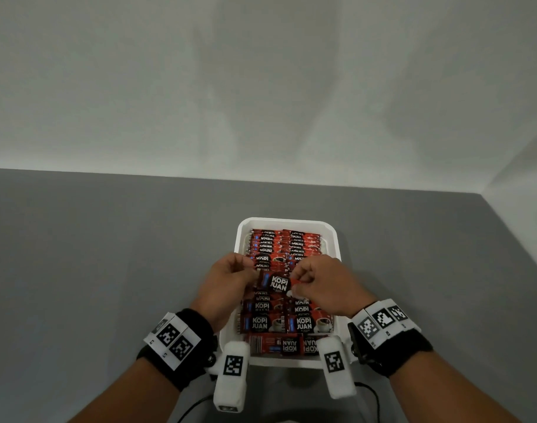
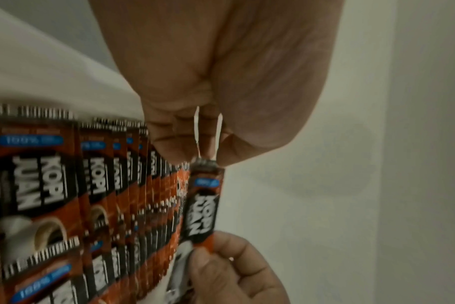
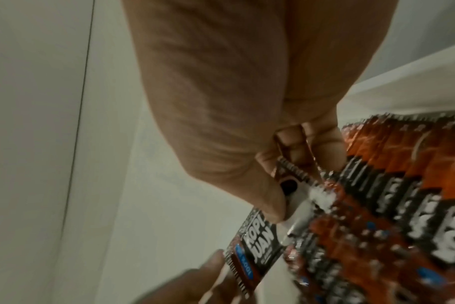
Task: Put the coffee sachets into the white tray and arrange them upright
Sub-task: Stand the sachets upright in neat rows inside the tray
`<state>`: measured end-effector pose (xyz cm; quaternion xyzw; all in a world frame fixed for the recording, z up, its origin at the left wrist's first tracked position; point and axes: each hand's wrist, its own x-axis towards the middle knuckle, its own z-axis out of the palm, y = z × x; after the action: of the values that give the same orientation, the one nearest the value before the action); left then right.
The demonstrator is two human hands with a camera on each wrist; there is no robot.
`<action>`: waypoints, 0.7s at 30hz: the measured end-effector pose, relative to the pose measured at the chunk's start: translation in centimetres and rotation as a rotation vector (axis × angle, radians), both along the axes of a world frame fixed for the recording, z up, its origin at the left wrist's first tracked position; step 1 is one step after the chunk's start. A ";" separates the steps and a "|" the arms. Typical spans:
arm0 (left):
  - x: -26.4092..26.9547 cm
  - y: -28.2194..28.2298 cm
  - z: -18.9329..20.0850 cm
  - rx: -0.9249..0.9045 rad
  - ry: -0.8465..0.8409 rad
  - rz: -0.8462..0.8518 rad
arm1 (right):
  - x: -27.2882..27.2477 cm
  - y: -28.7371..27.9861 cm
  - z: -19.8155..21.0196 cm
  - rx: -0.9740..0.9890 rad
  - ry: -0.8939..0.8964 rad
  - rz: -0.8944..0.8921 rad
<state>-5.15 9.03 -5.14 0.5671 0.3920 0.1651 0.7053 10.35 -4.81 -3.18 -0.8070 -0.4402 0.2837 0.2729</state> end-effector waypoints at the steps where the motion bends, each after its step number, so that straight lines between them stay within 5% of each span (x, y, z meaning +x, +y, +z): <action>1: -0.3 0.3 -0.1 0.041 0.031 0.014 | -0.1 0.1 -0.3 -0.048 -0.022 0.035; 4: -1.2 0.6 0.0 0.226 0.152 -0.103 | -1.4 0.7 -1.5 -0.172 -0.060 0.164; 12: -2.8 -0.3 0.5 0.698 0.498 -0.932 | -3.0 2.9 -3.6 -0.307 -0.156 0.308; 21: -2.2 -1.8 -2.0 0.762 0.555 -1.216 | -0.7 -0.7 -3.4 -0.237 -0.142 0.237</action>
<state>-7.34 7.19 -7.16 0.9073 0.0900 -0.2766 0.3036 9.68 -5.51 -6.54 -0.7939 -0.5141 0.3061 0.1087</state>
